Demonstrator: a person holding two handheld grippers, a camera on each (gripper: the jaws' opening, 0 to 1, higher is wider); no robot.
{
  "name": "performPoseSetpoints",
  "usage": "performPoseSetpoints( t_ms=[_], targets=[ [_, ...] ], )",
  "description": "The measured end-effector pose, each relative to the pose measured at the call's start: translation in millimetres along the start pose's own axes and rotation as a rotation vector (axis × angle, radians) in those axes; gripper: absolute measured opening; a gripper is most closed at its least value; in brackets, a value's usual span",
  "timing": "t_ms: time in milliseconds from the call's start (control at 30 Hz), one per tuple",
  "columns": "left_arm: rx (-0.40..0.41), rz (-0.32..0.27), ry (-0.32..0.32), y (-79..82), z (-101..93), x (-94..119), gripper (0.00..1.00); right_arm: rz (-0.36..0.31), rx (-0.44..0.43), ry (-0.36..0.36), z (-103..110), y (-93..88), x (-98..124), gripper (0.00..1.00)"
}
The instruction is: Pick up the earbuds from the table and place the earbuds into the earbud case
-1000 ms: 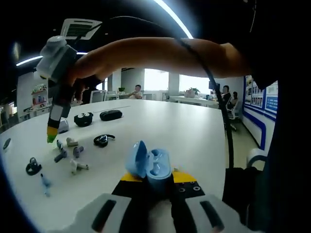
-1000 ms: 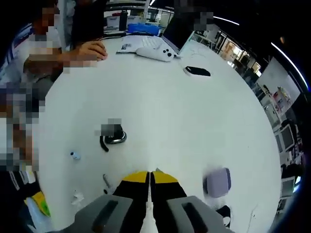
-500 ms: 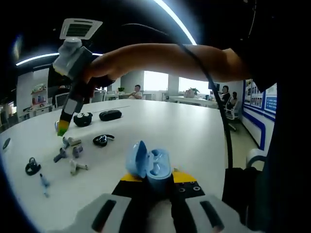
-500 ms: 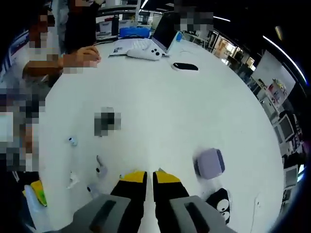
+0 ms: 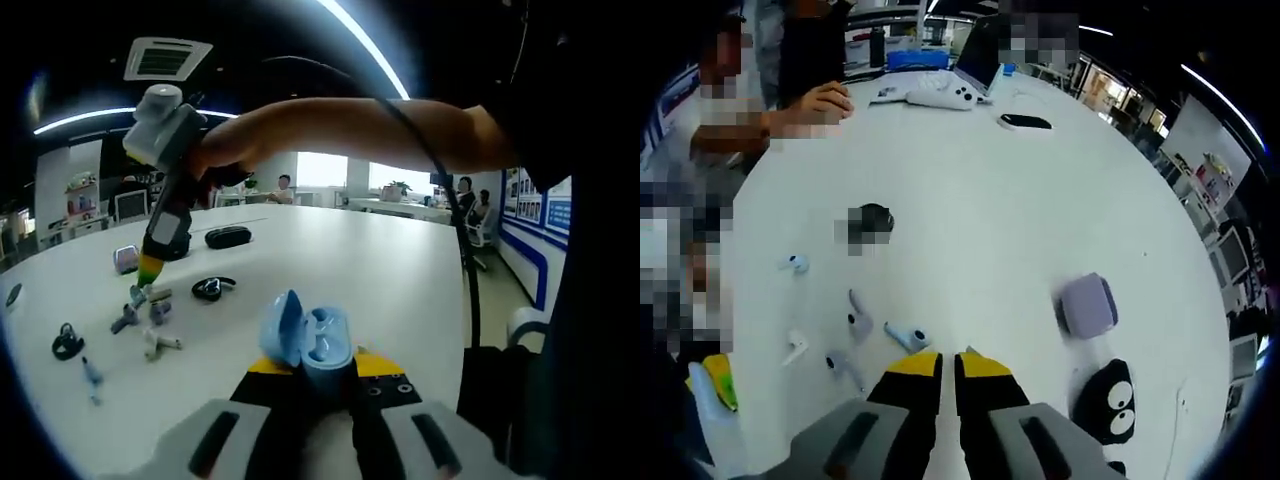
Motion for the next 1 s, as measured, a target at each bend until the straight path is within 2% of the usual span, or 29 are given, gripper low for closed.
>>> performPoseSetpoints(
  t_ms=[367, 600, 733, 1000],
  targets=[
    [-0.003, -0.002, 0.000, -0.1, -0.9, -0.9, 0.19, -0.001, 0.021, 0.004, 5.7, -2.2, 4.4, 0.06],
    [-0.005, -0.003, -0.004, -0.1, -1.8, -1.2, 0.19, -0.013, 0.045, -0.060, -2.6, 4.3, 0.6, 0.06],
    [-0.003, -0.004, -0.006, -0.3, -1.3, -1.5, 0.19, -0.018, 0.057, -0.055, 1.5, 7.9, -4.4, 0.08],
    [-0.007, -0.003, -0.004, -0.5, -1.3, -1.8, 0.19, 0.008, 0.074, -0.034, 5.6, 3.7, -7.5, 0.08]
  ],
)
Point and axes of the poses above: the point that each gripper's makers call its tool centre point, and the gripper's own axes: x roughly backward along the fingers, z roughly to its left, y roughly out of its top, the point moved 5 cm from there along x, roughly backward along the fingers, and after that the axes turned 3 degrees about z, right-handed, at the moved point
